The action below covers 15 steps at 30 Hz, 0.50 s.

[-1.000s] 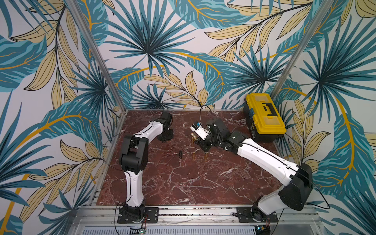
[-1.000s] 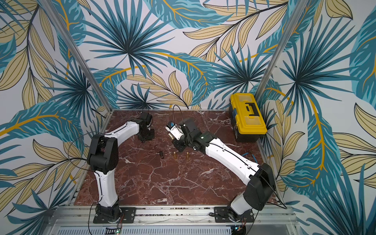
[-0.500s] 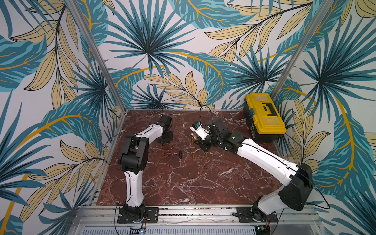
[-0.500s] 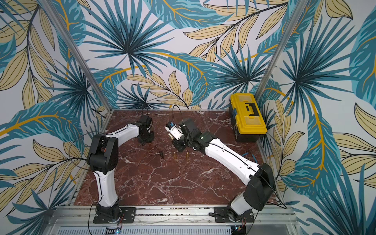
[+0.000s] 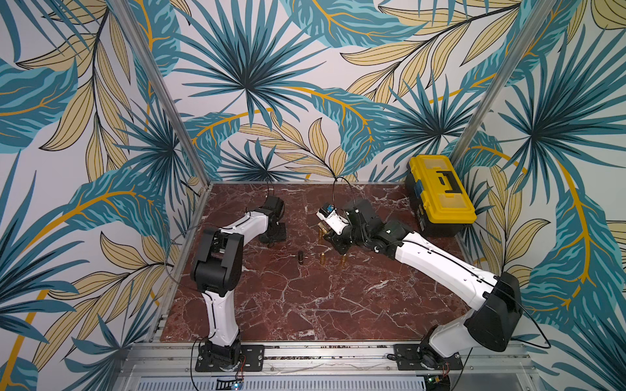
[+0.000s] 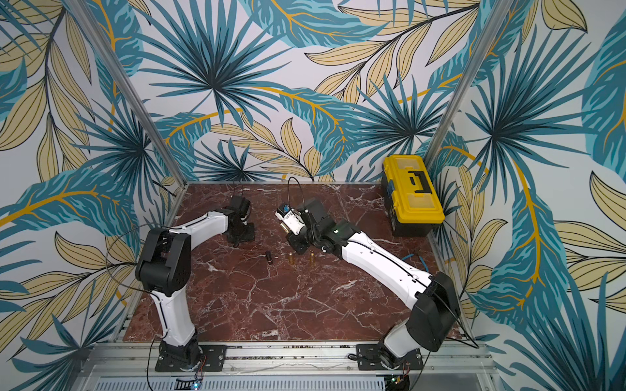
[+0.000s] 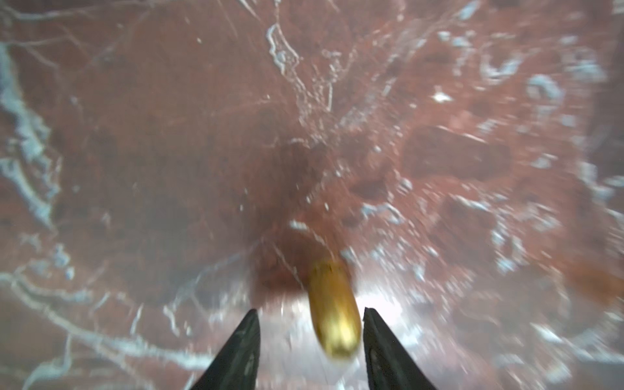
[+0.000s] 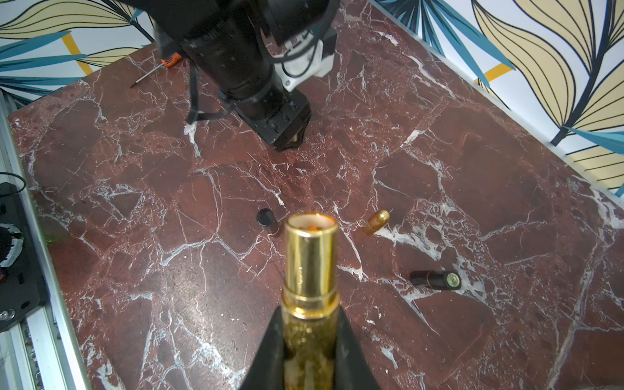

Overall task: Open the lipstick cap
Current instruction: Place the lipstick at the center of the board.

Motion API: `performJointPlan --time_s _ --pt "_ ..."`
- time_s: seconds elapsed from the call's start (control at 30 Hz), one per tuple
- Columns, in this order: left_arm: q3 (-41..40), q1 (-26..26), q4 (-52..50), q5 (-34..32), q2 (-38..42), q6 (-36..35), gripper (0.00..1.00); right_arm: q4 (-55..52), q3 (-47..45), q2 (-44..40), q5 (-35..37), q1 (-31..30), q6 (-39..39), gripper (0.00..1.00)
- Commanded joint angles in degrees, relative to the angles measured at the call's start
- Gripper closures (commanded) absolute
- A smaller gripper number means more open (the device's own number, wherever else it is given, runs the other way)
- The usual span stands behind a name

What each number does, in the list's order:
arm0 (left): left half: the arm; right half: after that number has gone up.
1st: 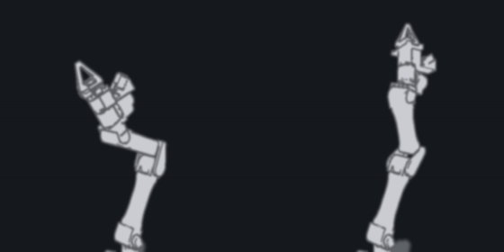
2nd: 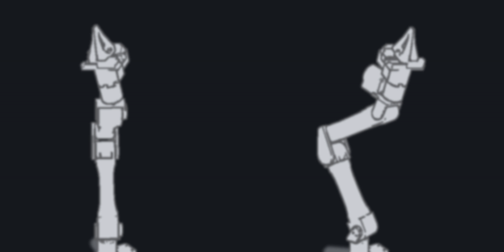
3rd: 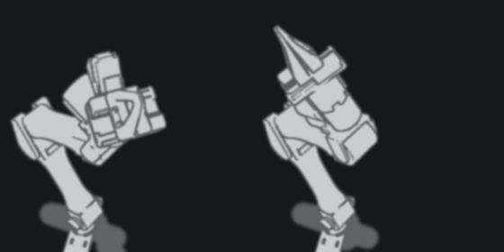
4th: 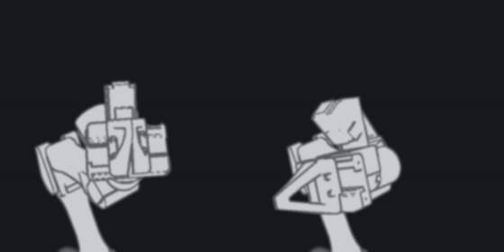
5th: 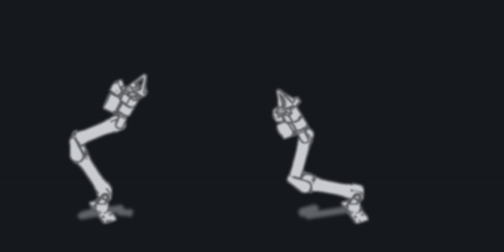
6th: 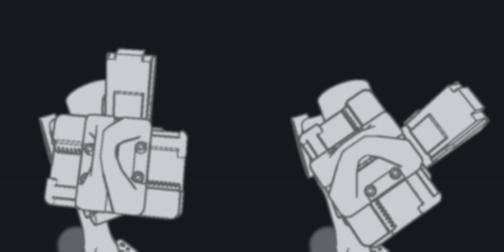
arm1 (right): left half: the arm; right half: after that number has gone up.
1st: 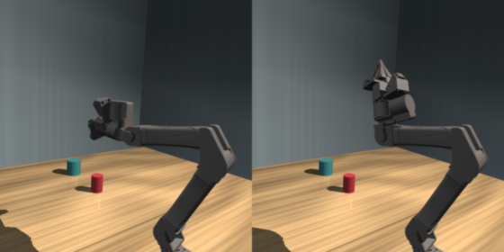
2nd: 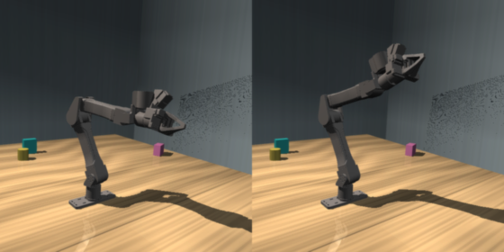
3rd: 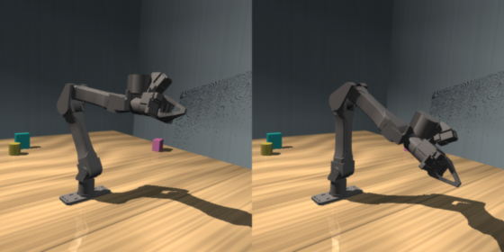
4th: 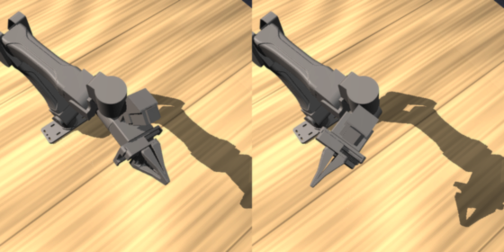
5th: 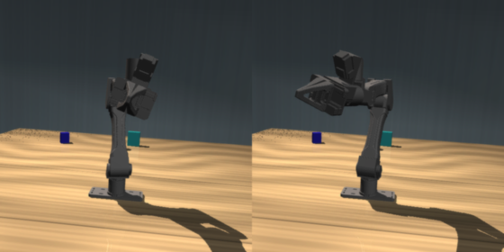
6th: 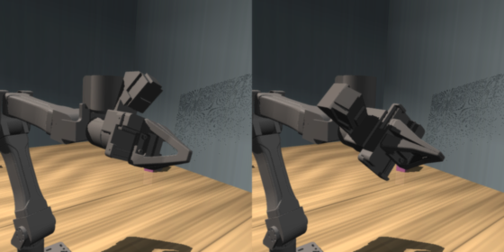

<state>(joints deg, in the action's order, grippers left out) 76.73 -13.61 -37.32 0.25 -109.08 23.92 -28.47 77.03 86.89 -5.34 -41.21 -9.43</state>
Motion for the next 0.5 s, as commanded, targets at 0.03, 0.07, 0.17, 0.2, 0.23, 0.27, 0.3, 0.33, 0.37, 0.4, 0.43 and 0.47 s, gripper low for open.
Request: performJointPlan --time_s 0.03,0.07,0.17,0.2,0.23,0.27,0.3,0.33,0.37,0.4,0.43,0.47 --pt "-2.07 0.26 -1.66 10.26 11.05 2.18 0.47 1.55 -1.80 -1.31 0.45 -0.33 0.81 1.00" --pt "-2.88 0.20 -1.92 12.62 12.83 2.67 0.46 1.70 -1.93 -1.04 0.26 -0.33 0.77 1.00" --pt "-4.93 -0.04 -2.21 21.17 18.82 4.29 0.42 2.34 -1.82 0.14 0.05 -0.27 0.64 1.00" --pt "-5.49 -0.43 -2.23 23.30 20.63 4.93 0.42 2.52 -1.65 0.61 -0.02 -0.29 0.53 1.00" --pt "-5.84 -0.91 -2.23 25.19 22.31 5.57 0.42 2.69 -1.50 0.94 -0.08 -0.27 0.50 1.00" --pt "-5.93 -1.21 -2.23 26.87 23.47 6.14 0.42 2.79 -1.25 1.29 -0.17 -0.27 0.42 1.00" --pt "-5.73 -1.64 -2.23 28.73 24.71 6.74 0.41 2.79 -0.97 1.64 -0.27 -0.28 0.30 1.00" --pt "-5.21 -2.20 -2.23 30.02 25.62 7.24 0.41 2.72 -0.62 1.95 -0.34 -0.27 0.31 1.00" --pt "-4.56 -3.00 -2.23 30.60 26.36 7.36 0.40 2.68 -0.22 2.20 -0.54 -0.28 0.37 1.00" --pt "-3.79 -4.23 -2.23 30.35 27.11 7.44 0.39 2.55 0.18 2.47 -0.86 -0.33 0.43 1.00" --pt "-2.97 -5.39 -2.23 29.85 27.56 7.68 0.38 2.45 0.51 2.67 -1.40 -0.32 0.54 1.00" --pt "-2.02 -6.21 -2.23 30.55 27.65 7.76 0.38 2.52 0.63 2.67 -1.75 -0.30 0.73 1.00"
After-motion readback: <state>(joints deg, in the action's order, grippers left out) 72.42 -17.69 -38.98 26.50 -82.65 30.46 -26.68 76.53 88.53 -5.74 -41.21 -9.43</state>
